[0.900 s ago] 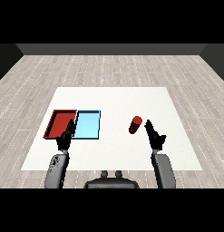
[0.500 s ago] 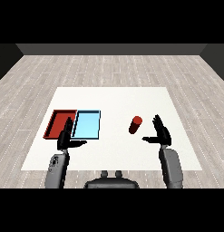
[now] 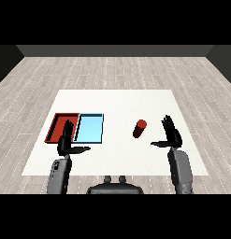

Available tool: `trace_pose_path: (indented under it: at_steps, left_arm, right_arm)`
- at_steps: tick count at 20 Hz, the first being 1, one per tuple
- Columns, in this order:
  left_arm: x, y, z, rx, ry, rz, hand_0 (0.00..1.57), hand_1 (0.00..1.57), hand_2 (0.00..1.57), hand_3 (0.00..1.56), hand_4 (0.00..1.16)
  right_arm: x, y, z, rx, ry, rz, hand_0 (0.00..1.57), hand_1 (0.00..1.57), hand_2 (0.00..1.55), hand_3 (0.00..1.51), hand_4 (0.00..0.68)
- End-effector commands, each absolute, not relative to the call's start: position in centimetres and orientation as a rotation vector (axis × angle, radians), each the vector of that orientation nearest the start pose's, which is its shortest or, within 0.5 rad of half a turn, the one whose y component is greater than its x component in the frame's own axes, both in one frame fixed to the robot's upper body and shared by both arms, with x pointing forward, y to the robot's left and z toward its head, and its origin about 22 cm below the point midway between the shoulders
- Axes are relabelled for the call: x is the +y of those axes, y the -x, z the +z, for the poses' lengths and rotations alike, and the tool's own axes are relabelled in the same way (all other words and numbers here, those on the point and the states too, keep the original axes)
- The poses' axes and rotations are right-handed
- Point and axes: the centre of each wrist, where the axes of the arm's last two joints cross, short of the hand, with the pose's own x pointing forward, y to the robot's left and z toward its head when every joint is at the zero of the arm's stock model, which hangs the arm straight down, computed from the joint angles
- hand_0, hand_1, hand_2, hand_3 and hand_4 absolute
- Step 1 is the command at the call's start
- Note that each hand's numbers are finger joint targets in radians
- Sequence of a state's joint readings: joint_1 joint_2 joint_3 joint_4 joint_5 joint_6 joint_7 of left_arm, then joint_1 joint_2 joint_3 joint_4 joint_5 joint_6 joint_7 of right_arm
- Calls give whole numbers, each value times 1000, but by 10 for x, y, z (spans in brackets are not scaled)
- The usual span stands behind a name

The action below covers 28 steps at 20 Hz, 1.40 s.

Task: Pick the red can and put it in the red box

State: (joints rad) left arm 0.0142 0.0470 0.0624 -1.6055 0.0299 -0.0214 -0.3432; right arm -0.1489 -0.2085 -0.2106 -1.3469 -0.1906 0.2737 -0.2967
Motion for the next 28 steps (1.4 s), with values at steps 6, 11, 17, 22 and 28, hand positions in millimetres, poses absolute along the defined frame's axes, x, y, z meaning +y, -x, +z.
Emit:
trace_pose_path:
  at_steps: [6, 11, 17, 22, 28]
  left_arm:
    - [263, -232, -5, -1964, -50, 17, 0, 0, 0, 0, 0]
    - [272, -230, 6, -1968, -58, -2, 0, 0, 0, 0, 0]
    - [261, -231, -15, -1973, -62, 15, 0, 0, 0, 0, 0]
    - [253, -231, -2, -1975, -35, 18, 0, 0, 0, 0, 0]
    - [252, -233, 16, -1963, -16, 37, 0, 0, 0, 0, 0]
  right_arm:
    - [-322, -277, -13, -1853, -91, 8, 0, 0, 0, 0, 0]
    - [-337, -275, -5, -1821, -96, -15, 0, 0, 0, 0, 0]
    - [-308, -297, -14, -1828, -111, 7, 0, 0, 0, 0, 0]
    - [-307, -323, -15, -1792, -146, -38, 0, 0, 0, 0, 0]
    - [-286, -324, -29, -1747, -174, -30, 0, 0, 0, 0, 0]
